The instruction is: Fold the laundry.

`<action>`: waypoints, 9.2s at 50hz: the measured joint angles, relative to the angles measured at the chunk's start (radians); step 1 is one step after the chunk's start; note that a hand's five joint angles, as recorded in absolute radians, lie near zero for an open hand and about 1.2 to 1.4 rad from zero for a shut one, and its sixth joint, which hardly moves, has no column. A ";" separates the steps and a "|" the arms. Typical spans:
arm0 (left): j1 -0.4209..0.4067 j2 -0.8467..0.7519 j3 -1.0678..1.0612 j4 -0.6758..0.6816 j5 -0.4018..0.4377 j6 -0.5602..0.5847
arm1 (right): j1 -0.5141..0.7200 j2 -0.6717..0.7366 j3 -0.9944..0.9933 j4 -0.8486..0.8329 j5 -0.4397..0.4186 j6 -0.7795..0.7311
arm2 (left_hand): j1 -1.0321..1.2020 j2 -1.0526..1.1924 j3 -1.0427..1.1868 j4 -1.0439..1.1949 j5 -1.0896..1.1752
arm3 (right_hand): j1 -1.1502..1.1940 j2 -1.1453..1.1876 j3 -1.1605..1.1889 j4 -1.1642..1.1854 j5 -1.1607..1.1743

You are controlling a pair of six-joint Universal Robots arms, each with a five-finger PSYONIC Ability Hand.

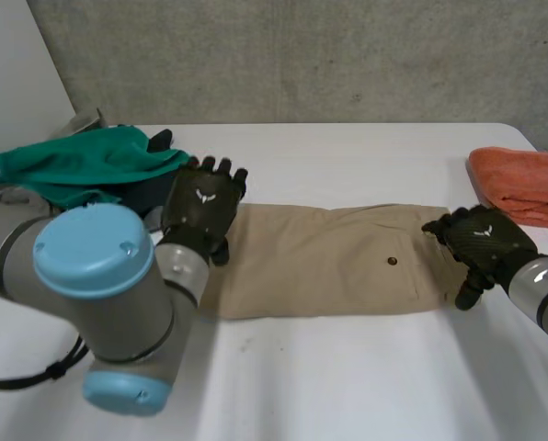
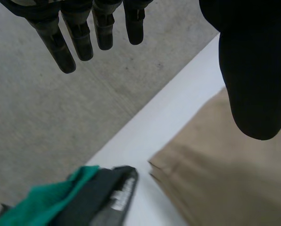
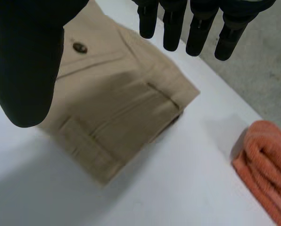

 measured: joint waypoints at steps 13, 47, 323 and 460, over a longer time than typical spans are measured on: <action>-0.001 0.010 -0.039 0.000 0.014 -0.069 | -0.019 0.110 -0.005 -0.081 0.009 -0.012 | 0.000 0.000 0.000 0.000 0.000 | 0.821 0.812 0.793 0.791 0.783; -0.006 0.104 -0.112 0.013 0.019 -0.090 | -0.157 0.070 0.038 -0.019 -0.265 -0.110 | 0.000 0.000 0.000 0.000 0.000 | 0.261 0.218 0.217 0.210 0.172; -0.017 0.093 0.249 -0.391 0.456 -0.359 | -0.515 0.893 -1.073 -0.461 -0.356 0.618 | 0.000 0.000 0.000 0.000 -0.002 | -0.020 -0.059 -0.064 -0.064 -0.060; 0.319 -0.189 0.219 -0.325 0.535 0.122 | -0.053 -0.102 0.201 -0.401 -0.117 0.018 | 0.598 0.058 0.052 0.053 0.026 | -0.020 -0.059 -0.065 -0.064 -0.061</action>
